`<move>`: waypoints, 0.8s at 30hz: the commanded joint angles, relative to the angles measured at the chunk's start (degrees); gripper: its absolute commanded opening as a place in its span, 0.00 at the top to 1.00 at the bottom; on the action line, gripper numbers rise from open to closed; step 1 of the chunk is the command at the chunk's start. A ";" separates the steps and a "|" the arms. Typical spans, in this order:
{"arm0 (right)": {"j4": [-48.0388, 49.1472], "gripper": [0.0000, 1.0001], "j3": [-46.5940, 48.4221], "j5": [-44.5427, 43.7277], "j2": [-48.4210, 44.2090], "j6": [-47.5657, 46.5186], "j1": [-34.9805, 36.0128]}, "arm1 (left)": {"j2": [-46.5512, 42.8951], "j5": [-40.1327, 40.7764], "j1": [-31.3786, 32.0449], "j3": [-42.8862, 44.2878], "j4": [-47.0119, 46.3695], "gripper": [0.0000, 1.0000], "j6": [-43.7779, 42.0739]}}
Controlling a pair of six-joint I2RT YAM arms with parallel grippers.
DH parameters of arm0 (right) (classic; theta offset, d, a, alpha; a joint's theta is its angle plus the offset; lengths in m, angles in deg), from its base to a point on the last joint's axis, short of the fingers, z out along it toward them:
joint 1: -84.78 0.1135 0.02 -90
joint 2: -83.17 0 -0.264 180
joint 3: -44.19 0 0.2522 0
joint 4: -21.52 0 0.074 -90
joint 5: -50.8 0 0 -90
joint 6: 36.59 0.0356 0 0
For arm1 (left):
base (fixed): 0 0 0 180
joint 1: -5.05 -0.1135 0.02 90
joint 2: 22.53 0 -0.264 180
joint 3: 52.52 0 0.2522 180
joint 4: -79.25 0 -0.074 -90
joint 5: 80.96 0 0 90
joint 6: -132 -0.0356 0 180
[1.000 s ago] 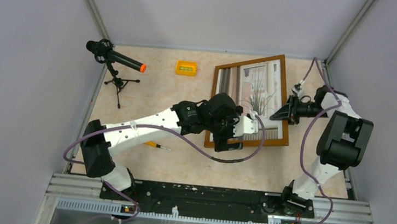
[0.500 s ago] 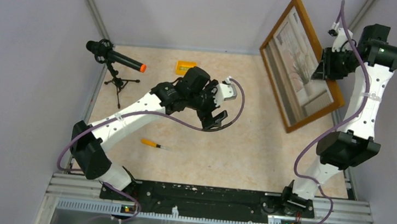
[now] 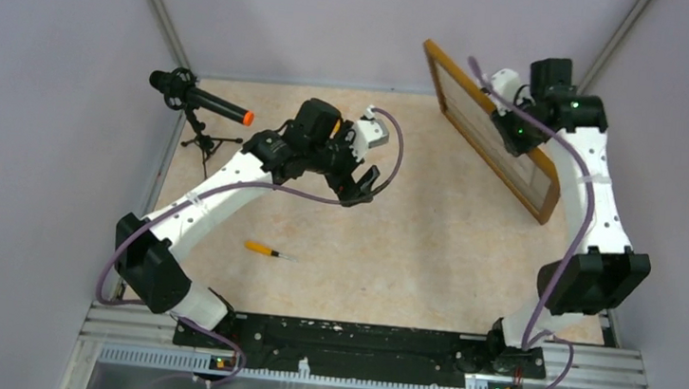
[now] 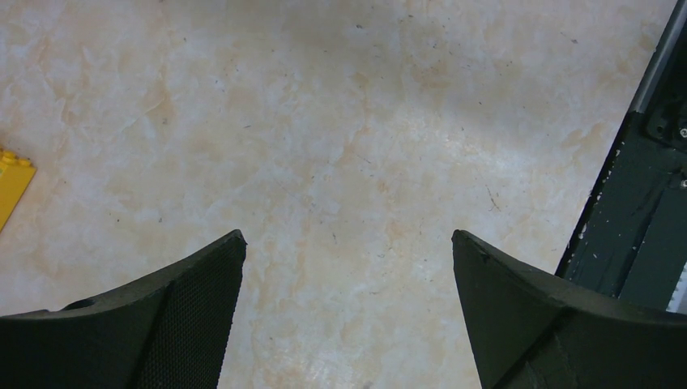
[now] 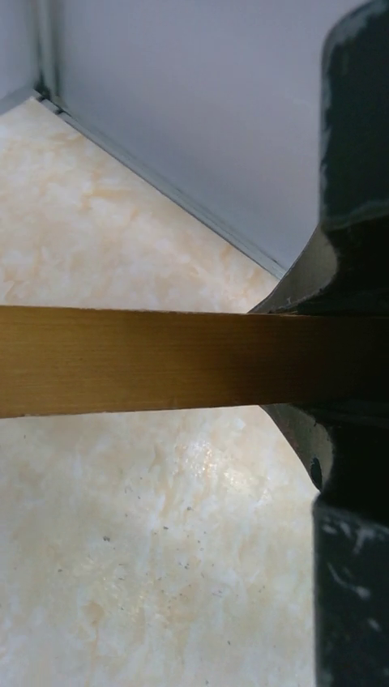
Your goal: Take the photo out of the frame
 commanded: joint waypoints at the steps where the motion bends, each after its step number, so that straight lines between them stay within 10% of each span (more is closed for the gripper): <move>1: 17.81 1.00 -14.74 -6.82 -10.92 -3.41 8.88 | -3.82 -4.16 -3.33 2.62 -0.17 0.01 2.86; 11: 41.72 1.00 -55.23 -14.70 -29.00 -10.57 23.47 | -7.83 -6.96 -9.21 2.92 -1.12 0.01 6.08; 24: 44.96 0.88 -71.45 -6.57 -28.68 -8.76 31.87 | -8.70 -5.06 -10.05 -5.67 -4.39 0.01 4.61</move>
